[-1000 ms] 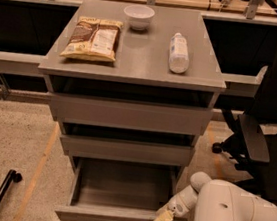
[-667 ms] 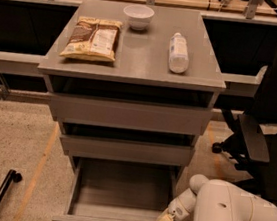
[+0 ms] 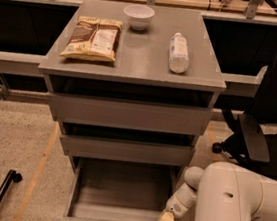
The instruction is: Open bottom drawer
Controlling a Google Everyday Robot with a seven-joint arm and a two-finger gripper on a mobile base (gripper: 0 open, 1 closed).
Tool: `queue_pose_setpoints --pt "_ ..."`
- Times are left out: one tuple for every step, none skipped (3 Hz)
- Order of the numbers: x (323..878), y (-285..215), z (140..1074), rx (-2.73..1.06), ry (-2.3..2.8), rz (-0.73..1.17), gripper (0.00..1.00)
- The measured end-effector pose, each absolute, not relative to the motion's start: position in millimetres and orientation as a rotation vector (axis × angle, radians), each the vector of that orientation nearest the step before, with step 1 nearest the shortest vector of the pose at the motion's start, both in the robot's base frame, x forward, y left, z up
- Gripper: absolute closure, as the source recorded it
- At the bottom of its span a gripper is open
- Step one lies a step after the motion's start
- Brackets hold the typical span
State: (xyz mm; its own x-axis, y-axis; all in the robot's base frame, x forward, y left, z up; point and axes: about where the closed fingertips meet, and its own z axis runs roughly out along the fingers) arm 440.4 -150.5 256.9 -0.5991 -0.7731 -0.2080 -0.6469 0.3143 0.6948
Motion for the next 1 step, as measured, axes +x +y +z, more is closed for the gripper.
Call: queue_pose_setpoints --pt "426.1 -149.6 263.6 1.311 -2.386 -1.156 0.0"
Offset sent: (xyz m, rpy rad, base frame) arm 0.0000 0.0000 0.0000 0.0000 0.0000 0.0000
